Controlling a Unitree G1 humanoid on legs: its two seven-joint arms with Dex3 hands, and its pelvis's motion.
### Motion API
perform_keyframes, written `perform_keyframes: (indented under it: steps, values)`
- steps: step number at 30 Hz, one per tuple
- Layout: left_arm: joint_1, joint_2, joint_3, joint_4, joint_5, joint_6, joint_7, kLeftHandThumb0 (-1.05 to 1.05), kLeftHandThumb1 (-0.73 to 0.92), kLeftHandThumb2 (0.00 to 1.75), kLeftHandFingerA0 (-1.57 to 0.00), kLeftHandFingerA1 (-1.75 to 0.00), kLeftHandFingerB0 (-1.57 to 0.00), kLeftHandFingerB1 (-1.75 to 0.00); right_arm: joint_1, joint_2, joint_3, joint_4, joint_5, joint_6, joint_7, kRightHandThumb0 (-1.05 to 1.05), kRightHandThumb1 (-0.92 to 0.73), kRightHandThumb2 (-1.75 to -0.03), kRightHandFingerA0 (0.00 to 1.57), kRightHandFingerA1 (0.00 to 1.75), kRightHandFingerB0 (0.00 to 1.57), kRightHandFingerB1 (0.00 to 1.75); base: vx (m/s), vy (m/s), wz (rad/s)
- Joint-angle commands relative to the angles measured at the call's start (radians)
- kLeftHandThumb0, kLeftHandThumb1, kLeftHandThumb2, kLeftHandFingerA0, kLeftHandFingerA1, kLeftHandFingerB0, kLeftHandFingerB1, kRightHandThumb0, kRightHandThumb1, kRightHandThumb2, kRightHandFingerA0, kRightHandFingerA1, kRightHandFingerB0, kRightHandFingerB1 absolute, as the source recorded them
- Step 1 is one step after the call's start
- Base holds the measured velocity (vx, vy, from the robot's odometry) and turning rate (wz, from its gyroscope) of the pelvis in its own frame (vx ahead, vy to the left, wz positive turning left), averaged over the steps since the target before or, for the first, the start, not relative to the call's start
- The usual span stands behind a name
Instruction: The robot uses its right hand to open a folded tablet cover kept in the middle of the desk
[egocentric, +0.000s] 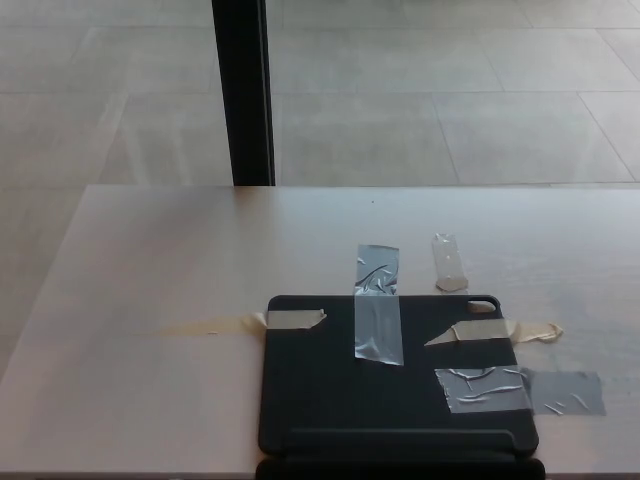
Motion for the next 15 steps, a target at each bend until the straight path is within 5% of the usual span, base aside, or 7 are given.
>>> perform_keyframes:
  steps: [1,4,5,6,7,10,15]
  values:
    - [0.042,0.015,0.007,0.005,-0.018,-0.001,-0.018,-0.78,0.74,0.62,-0.67,-0.86,-0.40,-0.64,-0.039,0.006,-0.652,0.588,0.416,-0.032,-0.382,-0.82,-0.80,-0.65,0.82,0.79,0.32,0.40,0.00,0.000,0.00]
    - [0.030,0.017,0.005,0.003,-0.017,0.008,-0.014,-0.76,0.73,0.62,-0.65,-0.84,-0.40,-0.64,-0.066,0.045,-0.732,0.657,0.435,-0.062,-0.532,-0.83,-0.81,-0.64,0.61,0.72,0.36,0.40,0.00,0.000,0.00]
    - [0.035,0.022,0.006,0.005,-0.018,0.009,-0.018,-0.76,0.73,0.62,-0.63,-0.82,-0.40,-0.63,-0.060,0.055,-0.740,0.712,0.442,-0.120,-0.572,-0.80,-0.64,-1.04,0.52,0.66,0.29,0.53,0.00,0.000,0.00]
    - [0.037,0.023,0.009,0.008,-0.019,0.006,-0.019,-0.79,0.56,1.04,-0.68,-0.84,-0.37,-0.66,-0.054,0.059,-0.742,0.739,0.436,-0.133,-0.590,-0.81,-0.83,-0.65,0.53,0.60,0.34,0.44,0.00,0.000,0.00]
    - [0.040,0.023,0.009,0.008,-0.020,0.004,-0.025,-0.78,0.73,0.62,-0.61,-0.83,-0.39,-0.65,-0.049,0.062,-0.746,0.760,0.437,-0.143,-0.597,-0.80,-0.82,-0.64,0.56,0.60,0.43,0.46,0.00,0.000,0.00]
    - [0.052,0.021,0.013,0.002,-0.026,0.009,-0.042,-0.77,0.74,0.62,-0.63,-0.85,-0.37,-0.64,-0.019,0.058,-0.752,0.894,0.442,-0.227,-0.627,-0.76,-0.84,-0.65,0.60,0.77,0.55,0.55,0.00,0.000,0.00]
    - [0.047,0.016,0.006,0.006,-0.018,0.003,-0.029,-0.77,0.74,0.62,-0.62,-0.82,-0.39,-0.62,-0.051,0.070,-0.844,0.959,0.535,-0.147,-0.604,-0.79,-0.92,-0.71,0.68,0.61,0.47,0.50,0.00,0.000,0.00]
